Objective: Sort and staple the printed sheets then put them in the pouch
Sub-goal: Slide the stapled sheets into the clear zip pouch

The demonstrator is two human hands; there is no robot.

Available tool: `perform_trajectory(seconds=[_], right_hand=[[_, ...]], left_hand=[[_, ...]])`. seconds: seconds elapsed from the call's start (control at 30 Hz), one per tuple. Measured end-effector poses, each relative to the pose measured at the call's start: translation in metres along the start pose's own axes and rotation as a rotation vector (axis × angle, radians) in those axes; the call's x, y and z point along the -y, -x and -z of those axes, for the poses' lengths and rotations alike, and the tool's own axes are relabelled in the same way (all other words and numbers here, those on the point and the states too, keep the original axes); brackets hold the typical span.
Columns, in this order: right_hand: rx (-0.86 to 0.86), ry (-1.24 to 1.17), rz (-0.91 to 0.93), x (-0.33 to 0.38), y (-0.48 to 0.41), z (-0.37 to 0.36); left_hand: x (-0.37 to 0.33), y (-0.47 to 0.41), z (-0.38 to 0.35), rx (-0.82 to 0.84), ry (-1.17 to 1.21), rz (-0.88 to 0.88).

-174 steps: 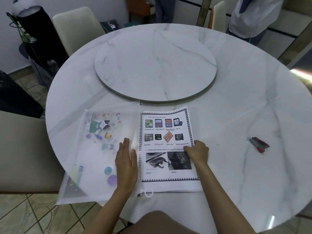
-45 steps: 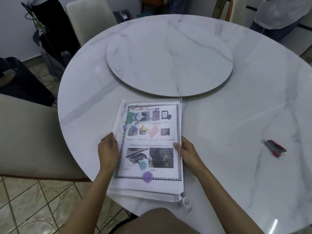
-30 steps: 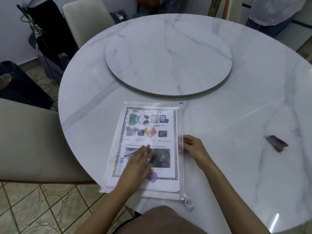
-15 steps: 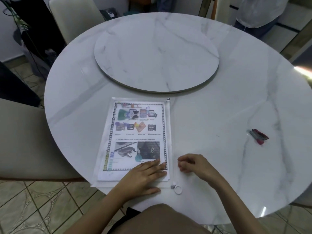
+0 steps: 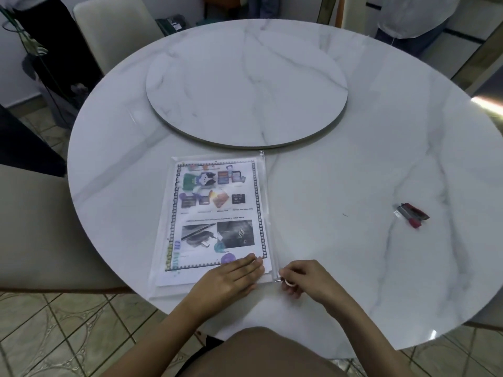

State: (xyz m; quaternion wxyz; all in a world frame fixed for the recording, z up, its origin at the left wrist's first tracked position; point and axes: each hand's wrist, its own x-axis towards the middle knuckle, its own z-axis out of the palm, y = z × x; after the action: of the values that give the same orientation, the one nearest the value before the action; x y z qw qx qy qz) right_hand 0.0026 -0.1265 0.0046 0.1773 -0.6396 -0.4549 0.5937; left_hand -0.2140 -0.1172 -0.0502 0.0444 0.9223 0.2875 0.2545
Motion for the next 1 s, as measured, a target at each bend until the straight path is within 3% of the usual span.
perform_trajectory(seconds=[0.6, 1.0], right_hand=[[-0.073, -0.198, -0.072, 0.004, -0.031, 0.002], [-0.334, -0.142, 0.003, 0.049, -0.119, 0.045]], left_hand=[[-0.007, -0.019, 0.006, -0.018, 0.072, 0.035], [-0.038, -0.028, 0.03, -0.158, 0.057, -0.048]])
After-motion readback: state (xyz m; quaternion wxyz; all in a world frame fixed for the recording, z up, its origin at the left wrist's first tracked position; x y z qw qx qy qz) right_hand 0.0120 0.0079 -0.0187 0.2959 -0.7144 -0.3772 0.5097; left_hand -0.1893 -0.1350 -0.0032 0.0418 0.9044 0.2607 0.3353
